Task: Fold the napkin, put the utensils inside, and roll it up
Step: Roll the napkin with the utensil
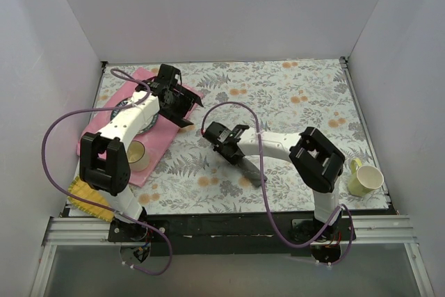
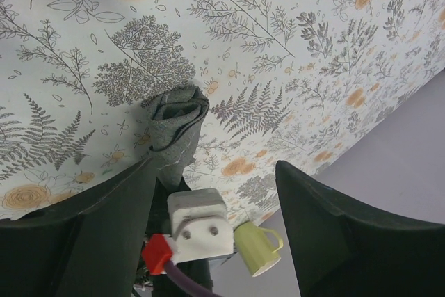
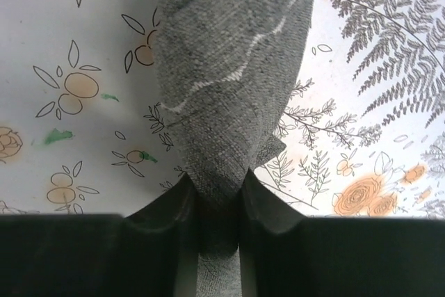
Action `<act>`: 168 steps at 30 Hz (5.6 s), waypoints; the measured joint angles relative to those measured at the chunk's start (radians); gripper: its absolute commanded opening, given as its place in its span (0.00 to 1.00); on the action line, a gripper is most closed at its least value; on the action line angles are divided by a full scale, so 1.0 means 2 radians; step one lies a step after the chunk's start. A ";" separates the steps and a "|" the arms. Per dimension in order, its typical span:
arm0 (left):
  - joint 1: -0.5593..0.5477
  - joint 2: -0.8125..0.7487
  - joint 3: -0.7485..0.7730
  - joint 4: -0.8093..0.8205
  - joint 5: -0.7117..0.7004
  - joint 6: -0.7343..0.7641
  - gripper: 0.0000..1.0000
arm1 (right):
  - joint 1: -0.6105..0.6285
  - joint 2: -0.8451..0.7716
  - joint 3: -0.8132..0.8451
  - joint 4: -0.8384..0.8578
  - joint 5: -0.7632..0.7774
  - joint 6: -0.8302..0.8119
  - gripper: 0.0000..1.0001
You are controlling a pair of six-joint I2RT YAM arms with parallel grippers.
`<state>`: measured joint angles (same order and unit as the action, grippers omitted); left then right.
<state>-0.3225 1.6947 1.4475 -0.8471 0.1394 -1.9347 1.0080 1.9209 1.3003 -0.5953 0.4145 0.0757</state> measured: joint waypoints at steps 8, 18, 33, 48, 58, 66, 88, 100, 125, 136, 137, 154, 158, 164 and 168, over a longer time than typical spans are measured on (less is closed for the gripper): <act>0.003 -0.022 -0.045 0.045 0.039 0.026 0.68 | -0.083 -0.017 0.001 0.008 -0.172 0.000 0.01; 0.003 -0.035 -0.140 0.176 0.159 0.043 0.67 | -0.224 -0.010 -0.073 0.131 -0.535 0.030 0.01; -0.063 0.069 -0.156 0.397 0.271 -0.017 0.64 | -0.306 0.047 -0.105 0.196 -0.722 0.039 0.01; -0.070 0.119 -0.171 0.518 0.294 -0.032 0.63 | -0.322 0.066 -0.100 0.177 -0.743 0.022 0.01; -0.068 0.183 -0.140 0.509 0.308 0.022 0.63 | -0.323 0.067 -0.089 0.147 -0.721 0.006 0.01; -0.063 0.202 -0.068 0.437 0.310 0.081 0.64 | -0.323 0.067 -0.089 0.140 -0.713 -0.003 0.01; -0.101 0.172 -0.171 0.546 0.340 -0.006 0.62 | -0.323 0.064 -0.075 0.103 -0.686 -0.006 0.26; -0.098 0.172 -0.170 0.529 0.335 0.024 0.62 | -0.319 -0.041 -0.112 0.050 -0.578 -0.022 0.66; -0.098 0.170 -0.143 0.479 0.333 0.039 0.63 | -0.267 -0.162 -0.164 0.000 -0.442 0.000 0.68; -0.096 0.154 -0.128 0.451 0.322 0.038 0.63 | -0.267 -0.119 -0.146 0.025 -0.432 0.004 0.66; -0.094 0.150 -0.127 0.450 0.320 0.035 0.63 | -0.267 -0.119 -0.153 0.028 -0.430 0.004 0.66; -0.062 0.019 -0.067 0.361 0.286 0.019 0.72 | -0.264 -0.193 -0.086 -0.053 -0.397 0.017 0.74; -0.062 -0.046 -0.064 0.321 0.268 0.044 0.76 | -0.264 -0.277 -0.051 -0.081 -0.363 0.045 0.80; -0.063 -0.171 -0.053 0.293 0.217 0.080 0.82 | -0.264 -0.425 -0.044 -0.086 -0.304 0.098 0.99; -0.063 -0.226 -0.051 0.297 0.187 0.097 0.87 | -0.264 -0.505 -0.071 -0.083 -0.271 0.136 0.99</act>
<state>-0.4480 1.2434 1.3460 -0.2531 0.5129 -1.7397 0.4801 0.9108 1.1580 -0.7616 -0.1284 0.3485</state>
